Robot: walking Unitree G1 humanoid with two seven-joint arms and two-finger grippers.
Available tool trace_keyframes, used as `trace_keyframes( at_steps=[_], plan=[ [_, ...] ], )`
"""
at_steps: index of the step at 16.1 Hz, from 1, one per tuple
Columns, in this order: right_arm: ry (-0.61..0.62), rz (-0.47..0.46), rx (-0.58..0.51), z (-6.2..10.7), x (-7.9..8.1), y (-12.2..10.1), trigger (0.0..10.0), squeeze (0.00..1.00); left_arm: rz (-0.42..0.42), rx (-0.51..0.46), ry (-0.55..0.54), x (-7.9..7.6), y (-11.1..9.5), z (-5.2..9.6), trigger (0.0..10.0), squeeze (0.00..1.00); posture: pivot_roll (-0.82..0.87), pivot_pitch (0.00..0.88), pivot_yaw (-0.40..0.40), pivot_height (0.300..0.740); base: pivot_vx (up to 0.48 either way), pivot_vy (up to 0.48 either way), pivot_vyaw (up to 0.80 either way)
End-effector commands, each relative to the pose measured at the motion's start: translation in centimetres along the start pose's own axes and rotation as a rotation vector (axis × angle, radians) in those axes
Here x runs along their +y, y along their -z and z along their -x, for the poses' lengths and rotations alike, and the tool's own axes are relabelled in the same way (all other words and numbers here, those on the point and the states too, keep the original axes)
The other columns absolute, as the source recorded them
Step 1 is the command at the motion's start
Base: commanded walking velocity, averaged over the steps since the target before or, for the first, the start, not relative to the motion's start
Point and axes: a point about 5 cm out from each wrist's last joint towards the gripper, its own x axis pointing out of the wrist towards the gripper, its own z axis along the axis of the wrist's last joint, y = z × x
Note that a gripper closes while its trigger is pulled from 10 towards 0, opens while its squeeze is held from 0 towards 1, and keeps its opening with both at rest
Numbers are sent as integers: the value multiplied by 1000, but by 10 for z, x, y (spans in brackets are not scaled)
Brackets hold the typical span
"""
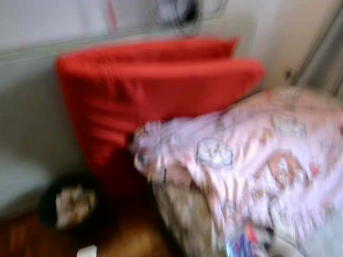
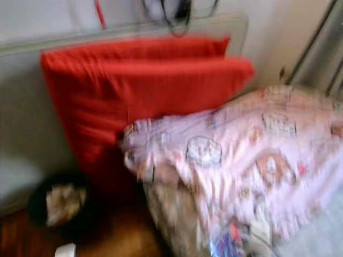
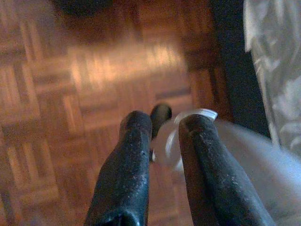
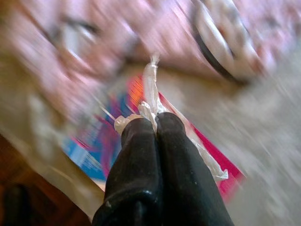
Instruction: Clean up the room
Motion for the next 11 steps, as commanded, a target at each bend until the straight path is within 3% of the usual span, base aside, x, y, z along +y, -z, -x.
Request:
trace_keyframes(
  at_steps=[1,7,11],
  plan=[
    [9,4,17,2,-6,6,10000,0,2,-11,3,-2,-1,0,10000,0,57,0,-65,740,0,0,800],
    [-6,-53,51,4,-4,20,10000,0,-13,22,-4,6,6,3,10000,0,45,0,-34,740,0,0,87],
    [-15,-56,60,5,-2,22,10000,0,-33,24,-1,9,6,3,10000,0,43,0,-18,740,0,250,0]
  ],
)
